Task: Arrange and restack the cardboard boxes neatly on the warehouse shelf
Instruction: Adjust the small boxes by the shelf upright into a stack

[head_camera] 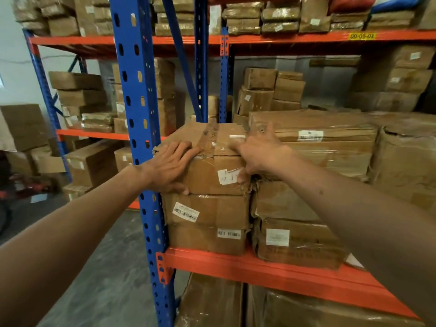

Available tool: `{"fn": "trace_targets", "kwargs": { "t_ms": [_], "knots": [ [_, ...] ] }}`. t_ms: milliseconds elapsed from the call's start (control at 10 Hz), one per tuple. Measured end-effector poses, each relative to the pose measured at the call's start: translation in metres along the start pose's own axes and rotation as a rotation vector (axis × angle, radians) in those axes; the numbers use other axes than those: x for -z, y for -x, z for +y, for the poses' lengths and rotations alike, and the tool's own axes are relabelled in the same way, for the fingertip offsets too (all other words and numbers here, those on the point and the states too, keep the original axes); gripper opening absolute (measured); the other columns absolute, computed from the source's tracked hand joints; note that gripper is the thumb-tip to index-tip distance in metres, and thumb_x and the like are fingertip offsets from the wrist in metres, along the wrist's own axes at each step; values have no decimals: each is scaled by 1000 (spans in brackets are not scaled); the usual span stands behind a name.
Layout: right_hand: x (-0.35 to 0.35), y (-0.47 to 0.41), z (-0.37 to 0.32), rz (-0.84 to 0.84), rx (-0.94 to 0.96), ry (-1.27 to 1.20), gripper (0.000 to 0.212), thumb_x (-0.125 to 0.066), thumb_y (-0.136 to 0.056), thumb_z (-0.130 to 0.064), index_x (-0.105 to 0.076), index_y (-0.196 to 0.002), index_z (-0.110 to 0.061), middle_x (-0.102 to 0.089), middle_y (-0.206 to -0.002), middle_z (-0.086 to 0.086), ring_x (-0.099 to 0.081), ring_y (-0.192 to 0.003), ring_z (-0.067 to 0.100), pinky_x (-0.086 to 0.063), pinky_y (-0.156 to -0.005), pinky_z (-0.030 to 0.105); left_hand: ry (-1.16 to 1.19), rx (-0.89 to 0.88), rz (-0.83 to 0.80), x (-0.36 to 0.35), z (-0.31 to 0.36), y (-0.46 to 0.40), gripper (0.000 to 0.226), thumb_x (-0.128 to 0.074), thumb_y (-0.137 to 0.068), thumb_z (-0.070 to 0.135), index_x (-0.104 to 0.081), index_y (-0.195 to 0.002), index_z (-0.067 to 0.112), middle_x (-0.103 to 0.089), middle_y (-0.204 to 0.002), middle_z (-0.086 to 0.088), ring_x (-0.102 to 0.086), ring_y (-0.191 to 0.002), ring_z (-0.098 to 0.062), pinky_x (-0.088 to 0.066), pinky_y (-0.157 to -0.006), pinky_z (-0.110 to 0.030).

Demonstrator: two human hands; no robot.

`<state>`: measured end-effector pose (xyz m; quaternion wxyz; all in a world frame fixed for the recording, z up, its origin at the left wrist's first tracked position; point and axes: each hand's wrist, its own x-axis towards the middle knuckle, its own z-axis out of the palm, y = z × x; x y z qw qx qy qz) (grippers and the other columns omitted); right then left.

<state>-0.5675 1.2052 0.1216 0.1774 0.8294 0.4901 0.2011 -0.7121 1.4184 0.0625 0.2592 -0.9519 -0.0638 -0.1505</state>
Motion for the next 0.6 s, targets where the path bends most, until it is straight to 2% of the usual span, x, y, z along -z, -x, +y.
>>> {"fn": "trace_targets", "kwargs": {
  "t_ms": [200, 300, 400, 500, 600],
  "knots": [
    [-4, -8, -7, -3, -36, -1, 88, -70, -71, -73, -45, -146, -35, -60, -136, 4, -41, -139, 33, -4, -113, 68, 26, 0, 37, -10, -3, 2, 120, -56, -73, 81, 6, -155, 20, -18, -152, -13, -18, -135, -29, -19, -117, -48],
    [-1, -9, -12, 2, -37, 6, 89, -69, -73, -71, -42, -148, -34, -55, -143, 6, -32, -144, 34, -4, -112, 68, 67, 31, 63, -13, -4, 9, 121, -62, -72, 76, 3, -156, 20, -19, -153, -13, -15, -136, -28, -17, -118, -48],
    [-8, 1, -14, 66, -56, 23, 92, -66, -77, -70, -31, -155, -35, -46, -153, 8, -22, -150, 33, 3, -114, 68, 86, 53, 164, -16, 1, 15, 124, -77, -63, 68, -11, -156, 18, -34, -149, -18, -29, -131, -33, -30, -111, -54],
    [-24, 19, -17, 177, -89, -32, 89, -60, -86, -63, -19, -159, -32, -33, -161, 9, -13, -153, 30, 17, -113, 65, 160, 144, 331, -26, 17, 17, 127, -91, -58, 47, -16, -156, 17, -36, -149, -20, -32, -134, -38, -23, -113, -57],
    [-35, 41, -34, 248, -145, -311, 89, -61, -90, -55, -11, -160, -29, -19, -166, 8, -4, -154, 25, 20, -115, 60, 282, 249, 284, -64, 26, 31, 131, -95, -56, 30, -14, -158, 16, -17, -160, -23, -12, -148, -42, -1, -121, -56]
  ]
}}
